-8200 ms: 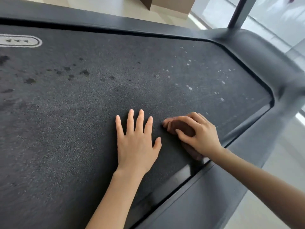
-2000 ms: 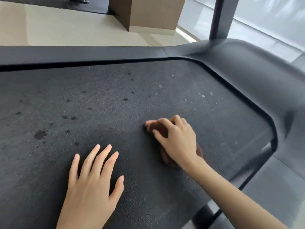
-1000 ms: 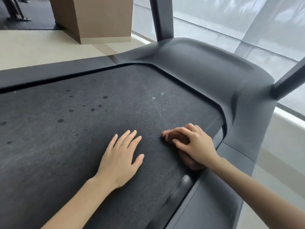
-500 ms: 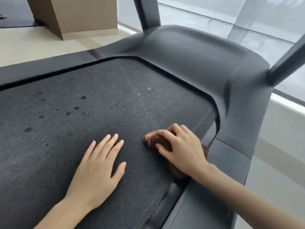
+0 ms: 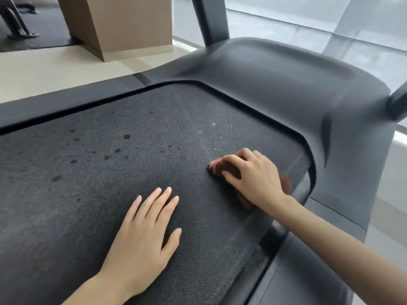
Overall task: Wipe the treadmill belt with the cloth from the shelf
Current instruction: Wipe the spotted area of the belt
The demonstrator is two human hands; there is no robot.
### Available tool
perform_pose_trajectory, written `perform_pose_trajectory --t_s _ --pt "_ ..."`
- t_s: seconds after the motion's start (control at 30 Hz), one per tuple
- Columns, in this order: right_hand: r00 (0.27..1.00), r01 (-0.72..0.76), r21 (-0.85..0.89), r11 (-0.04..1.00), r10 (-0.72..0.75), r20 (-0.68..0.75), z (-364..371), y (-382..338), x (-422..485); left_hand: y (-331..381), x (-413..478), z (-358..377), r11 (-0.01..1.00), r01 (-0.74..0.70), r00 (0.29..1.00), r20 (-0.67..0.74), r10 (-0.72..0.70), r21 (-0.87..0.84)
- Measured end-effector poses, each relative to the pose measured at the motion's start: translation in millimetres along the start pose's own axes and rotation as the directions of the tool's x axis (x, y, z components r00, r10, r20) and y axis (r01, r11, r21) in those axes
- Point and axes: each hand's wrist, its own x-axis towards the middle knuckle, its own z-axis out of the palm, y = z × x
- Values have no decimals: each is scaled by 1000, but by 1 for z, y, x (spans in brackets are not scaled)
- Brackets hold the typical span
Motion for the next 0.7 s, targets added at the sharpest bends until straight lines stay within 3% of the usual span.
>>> perform_pose_trajectory --t_s 0.07,0.13,0.27,0.37,0.47,0.57,0.7 --pt "982 190 71 979 -191 10 -3 -16 -15 -4 0 2 1000 -22 1000 -2 22 -9" --pt "972 219 133 967 -228 55 -4 -11 -12 -13 -1 2 997 -75 997 2 75 -16" --pt "986 -88 42 995 81 144 7 43 38 -31 -2 4 983 -178 984 -31 176 -50" --pt "924 -351 -82 933 359 128 22 84 81 -30 1 6 980 -170 982 -100 160 -107" --pt "881 -442 -157 883 460 110 38 86 106 -29 1 8 977 -171 978 -140 153 -126" --pt "927 -332 -172 927 355 124 36 55 105 -30 1 9 978 -168 976 -158 148 -124" --pt "989 9 4 1000 -9 146 21 7 67 -28 0 6 979 -155 982 -128 139 -131"
